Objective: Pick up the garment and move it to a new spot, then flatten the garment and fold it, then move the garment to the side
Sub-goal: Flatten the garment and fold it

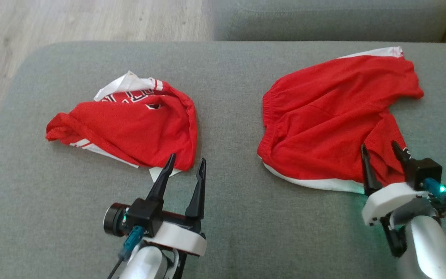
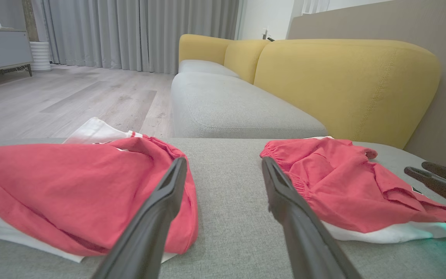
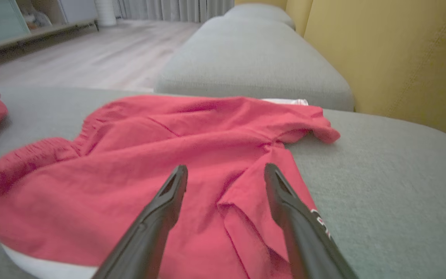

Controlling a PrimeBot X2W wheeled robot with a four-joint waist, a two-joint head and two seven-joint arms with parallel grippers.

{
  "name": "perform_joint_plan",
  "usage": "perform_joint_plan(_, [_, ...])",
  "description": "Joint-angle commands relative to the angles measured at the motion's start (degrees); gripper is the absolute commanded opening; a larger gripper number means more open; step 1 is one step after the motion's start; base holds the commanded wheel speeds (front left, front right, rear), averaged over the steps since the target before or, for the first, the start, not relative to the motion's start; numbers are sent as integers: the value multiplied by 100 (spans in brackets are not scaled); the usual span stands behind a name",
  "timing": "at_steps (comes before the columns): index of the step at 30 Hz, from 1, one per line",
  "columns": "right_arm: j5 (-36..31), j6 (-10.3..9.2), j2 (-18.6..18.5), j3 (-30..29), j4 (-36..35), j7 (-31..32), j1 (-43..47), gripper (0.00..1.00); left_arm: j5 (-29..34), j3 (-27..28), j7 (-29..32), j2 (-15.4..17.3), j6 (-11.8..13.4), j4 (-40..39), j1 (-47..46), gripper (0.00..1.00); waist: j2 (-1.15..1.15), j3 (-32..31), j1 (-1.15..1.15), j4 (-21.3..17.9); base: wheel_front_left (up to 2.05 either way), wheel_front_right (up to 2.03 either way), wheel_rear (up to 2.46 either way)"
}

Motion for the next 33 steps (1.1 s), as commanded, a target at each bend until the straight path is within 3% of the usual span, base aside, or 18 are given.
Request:
perform_joint_plan(1, [-261,-4,15,-22,-188,146,-240,100,-14,134,-55,-2,32,-194,-274,100,0,78,0,13,0,0,0])
perform_joint_plan(5, [-728,-4,28,-331,-127,424,-299,100,15,103,-55,-2,49,-182,-350,100,0,197,0,60,0,0,0])
perform_joint_plan(12, [-978,-4,43,-563,95,480,-442,100,12,81,-55,-2,57,-178,-421,100,0,355,0,105,0,0,0])
perform_joint_plan(13, [-978,-4,44,-579,143,486,-463,93,13,81,-55,-2,58,-177,-428,100,0,370,0,106,0,0,0])
perform_joint_plan(14, [-956,-4,46,-605,200,504,-487,50,15,82,-55,-2,59,-174,-433,100,0,381,0,104,0,0,0])
perform_joint_plan(15, [-925,-4,47,-631,255,519,-515,20,18,82,-55,-2,60,-169,-437,100,0,390,0,100,0,0,0])
perform_joint_plan(16, [-913,-4,47,-638,302,512,-548,0,21,85,-55,-2,60,-167,-441,100,0,400,0,96,0,0,0])
perform_joint_plan(27, [-466,-4,-55,-1130,396,394,-885,0,34,117,-55,-2,60,-125,-439,100,0,373,0,16,0,0,0])
perform_joint_plan(33, [142,-4,-448,-1642,525,861,-1278,0,32,118,-55,-2,48,-125,-468,100,0,409,0,-26,0,0,0])
